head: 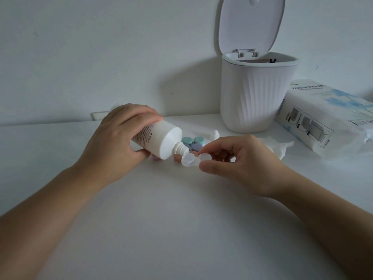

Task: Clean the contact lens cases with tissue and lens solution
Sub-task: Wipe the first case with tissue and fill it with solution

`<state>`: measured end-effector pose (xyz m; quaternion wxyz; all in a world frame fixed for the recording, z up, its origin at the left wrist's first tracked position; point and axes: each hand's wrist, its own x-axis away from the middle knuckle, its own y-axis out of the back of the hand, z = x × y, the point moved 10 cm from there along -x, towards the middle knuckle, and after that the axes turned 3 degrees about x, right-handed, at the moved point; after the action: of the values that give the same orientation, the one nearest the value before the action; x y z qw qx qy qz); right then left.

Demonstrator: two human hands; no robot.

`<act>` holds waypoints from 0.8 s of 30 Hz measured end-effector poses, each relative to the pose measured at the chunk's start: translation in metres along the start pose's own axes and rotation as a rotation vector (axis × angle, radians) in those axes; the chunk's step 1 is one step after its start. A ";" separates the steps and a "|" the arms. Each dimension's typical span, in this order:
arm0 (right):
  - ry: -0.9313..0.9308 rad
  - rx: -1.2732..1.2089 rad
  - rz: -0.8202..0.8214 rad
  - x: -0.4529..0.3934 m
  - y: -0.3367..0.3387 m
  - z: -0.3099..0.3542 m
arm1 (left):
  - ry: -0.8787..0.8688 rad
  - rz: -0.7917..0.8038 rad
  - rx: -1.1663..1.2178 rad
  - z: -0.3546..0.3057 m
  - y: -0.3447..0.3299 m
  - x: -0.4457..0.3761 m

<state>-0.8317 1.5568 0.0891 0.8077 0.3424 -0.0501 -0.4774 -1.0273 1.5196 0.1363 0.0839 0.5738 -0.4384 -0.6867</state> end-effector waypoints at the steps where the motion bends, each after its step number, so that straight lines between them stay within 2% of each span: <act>1: -0.001 -0.003 -0.001 0.000 0.000 0.000 | -0.006 -0.001 0.001 0.000 0.000 0.000; 24: 0.021 0.010 -0.003 0.000 -0.001 0.002 | -0.055 -0.037 -0.022 -0.007 0.005 -0.002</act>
<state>-0.8332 1.5560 0.0898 0.8058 0.3515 -0.0433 -0.4746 -1.0224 1.5143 0.1412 0.0653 0.5619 -0.4221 -0.7084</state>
